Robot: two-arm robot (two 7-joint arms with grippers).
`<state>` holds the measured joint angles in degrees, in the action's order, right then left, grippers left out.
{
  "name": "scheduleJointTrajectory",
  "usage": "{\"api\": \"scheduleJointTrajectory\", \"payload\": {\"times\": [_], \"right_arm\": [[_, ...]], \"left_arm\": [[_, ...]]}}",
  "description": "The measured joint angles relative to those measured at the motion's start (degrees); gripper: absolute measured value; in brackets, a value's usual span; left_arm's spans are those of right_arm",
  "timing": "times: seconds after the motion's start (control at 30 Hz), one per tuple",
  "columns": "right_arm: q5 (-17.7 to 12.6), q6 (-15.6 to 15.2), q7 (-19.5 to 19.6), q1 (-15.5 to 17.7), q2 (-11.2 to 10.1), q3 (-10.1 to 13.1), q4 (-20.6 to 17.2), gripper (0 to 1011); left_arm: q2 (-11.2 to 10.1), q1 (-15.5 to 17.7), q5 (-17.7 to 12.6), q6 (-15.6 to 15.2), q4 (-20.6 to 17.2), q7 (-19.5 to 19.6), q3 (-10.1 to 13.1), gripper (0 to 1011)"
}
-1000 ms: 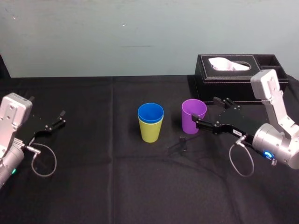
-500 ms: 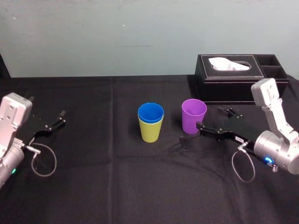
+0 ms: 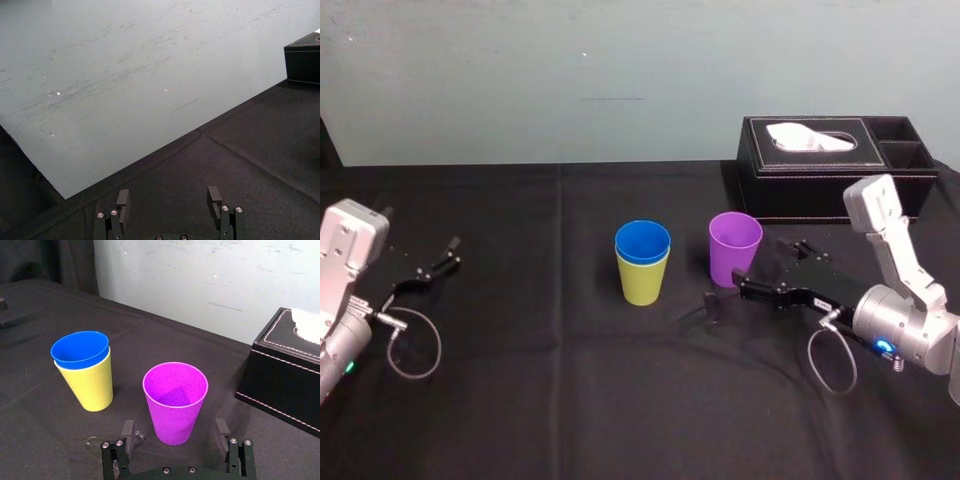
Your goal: Stack the three plastic cups sequentially using one hand.
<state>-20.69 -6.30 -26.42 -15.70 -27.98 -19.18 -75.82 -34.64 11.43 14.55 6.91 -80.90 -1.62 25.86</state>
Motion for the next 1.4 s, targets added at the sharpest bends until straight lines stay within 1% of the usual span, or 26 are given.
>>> {"api": "scheduleJointTrajectory", "payload": {"times": [0.3, 0.87, 1.4], "right_arm": [[0.52, -0.03, -0.35, -0.80, 0.61, -0.69, 1.15, 1000], [0.46, -0.34, -1.34, -2.53, 1.47, -1.47, 2.78, 1000], [0.51, -0.30, -1.49, -3.86, 2.15, -2.08, 3.96, 1000]], "left_arm": [[0.00, 0.00, 0.00, 0.00, 0.00, 0.00, 0.00, 1010], [0.00, 0.00, 0.00, 0.00, 0.00, 0.00, 0.00, 1010], [0.00, 0.00, 0.00, 0.00, 0.00, 0.00, 0.00, 1010]]}}
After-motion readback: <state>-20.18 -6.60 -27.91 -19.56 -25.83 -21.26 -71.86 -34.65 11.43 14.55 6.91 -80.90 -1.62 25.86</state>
